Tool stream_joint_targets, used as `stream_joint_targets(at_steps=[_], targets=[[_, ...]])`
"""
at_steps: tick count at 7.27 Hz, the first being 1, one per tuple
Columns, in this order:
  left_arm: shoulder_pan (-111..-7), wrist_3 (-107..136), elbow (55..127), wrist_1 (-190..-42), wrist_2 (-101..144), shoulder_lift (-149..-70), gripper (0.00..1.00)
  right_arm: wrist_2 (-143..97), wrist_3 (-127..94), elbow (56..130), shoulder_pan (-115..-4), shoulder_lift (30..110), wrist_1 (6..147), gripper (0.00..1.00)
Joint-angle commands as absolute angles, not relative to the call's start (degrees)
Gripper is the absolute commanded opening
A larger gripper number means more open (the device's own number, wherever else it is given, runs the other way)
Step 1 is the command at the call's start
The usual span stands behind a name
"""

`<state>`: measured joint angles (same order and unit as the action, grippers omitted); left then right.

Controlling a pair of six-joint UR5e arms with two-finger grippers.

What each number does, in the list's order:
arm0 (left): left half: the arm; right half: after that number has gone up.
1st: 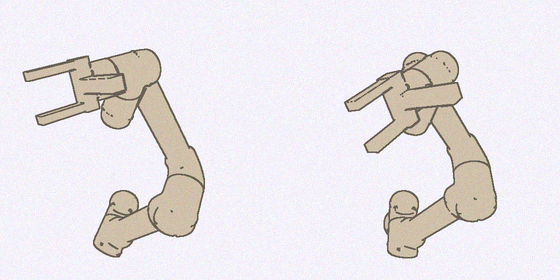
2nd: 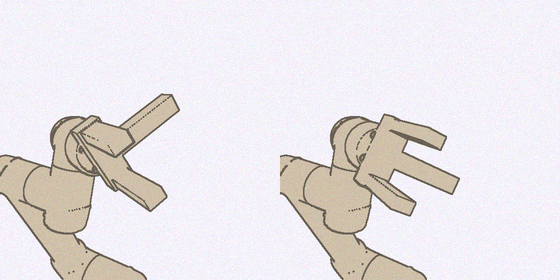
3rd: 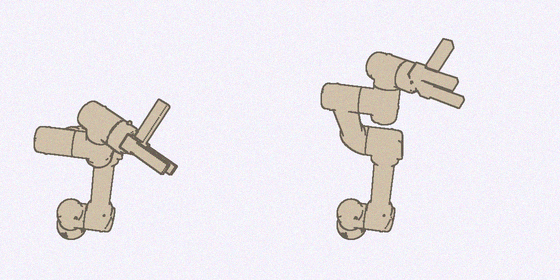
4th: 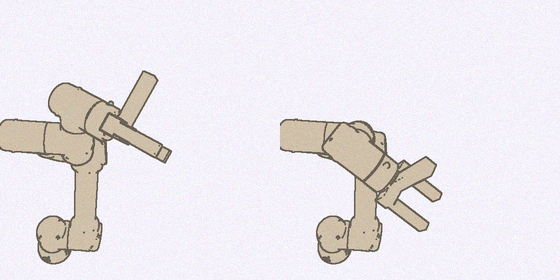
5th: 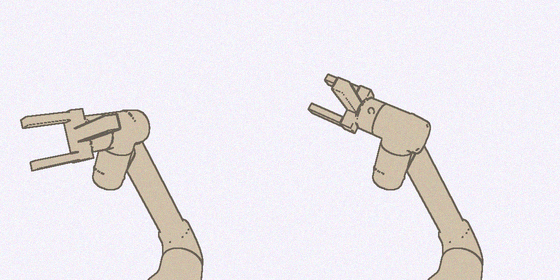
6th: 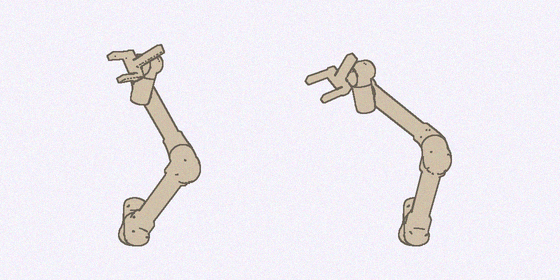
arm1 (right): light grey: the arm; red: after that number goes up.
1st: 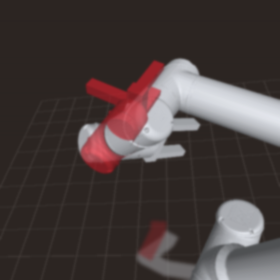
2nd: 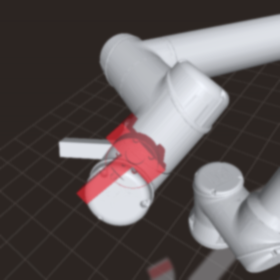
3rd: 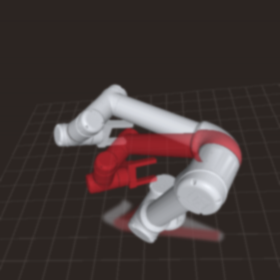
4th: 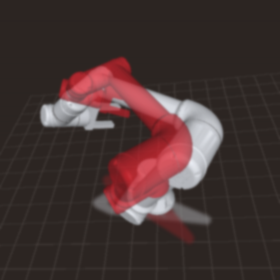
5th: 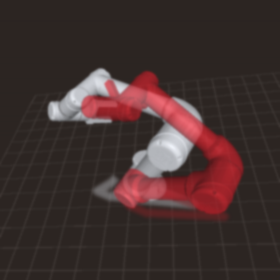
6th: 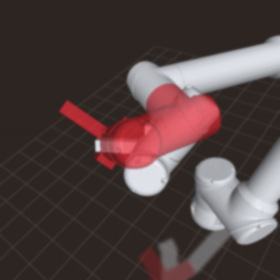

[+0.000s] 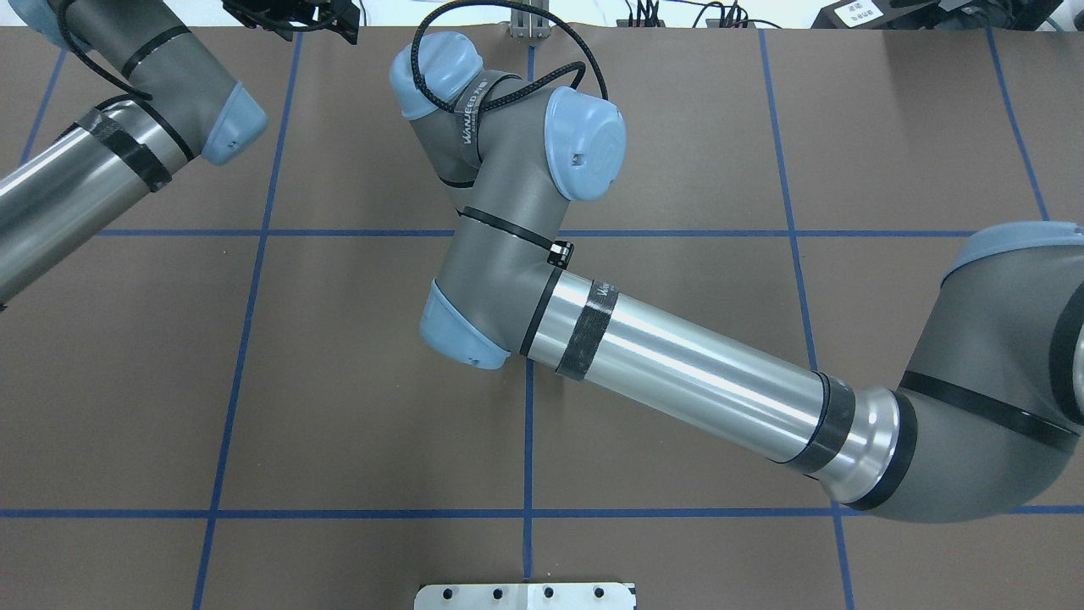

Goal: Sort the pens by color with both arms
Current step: 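Lower the right gripper into the cup and close on the green marker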

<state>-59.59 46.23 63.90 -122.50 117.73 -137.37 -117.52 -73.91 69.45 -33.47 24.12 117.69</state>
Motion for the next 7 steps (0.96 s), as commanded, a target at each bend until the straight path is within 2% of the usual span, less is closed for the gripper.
stream_joint_targets(at_steps=[1,2,3,4,7], targets=[[-59.59,46.23,63.81,-122.43,117.77,-137.37,1.00,-117.42,-73.92,69.43,-33.40,24.08,117.69,0.22],[-59.59,46.23,63.90,-122.43,117.77,-137.37,1.00,-117.33,-74.00,69.43,-33.40,23.91,117.69,0.24],[-59.59,46.23,63.81,-122.43,117.69,-137.37,1.00,-117.33,-73.92,69.43,-33.40,23.91,117.69,0.41],[-59.59,46.23,63.81,-122.43,117.69,-137.37,1.00,-117.33,-73.92,69.52,-33.40,23.82,117.69,0.48],[-59.68,46.23,63.81,-122.43,117.69,-137.37,1.00,-117.25,-74.27,69.52,-33.31,23.73,117.69,0.53]])
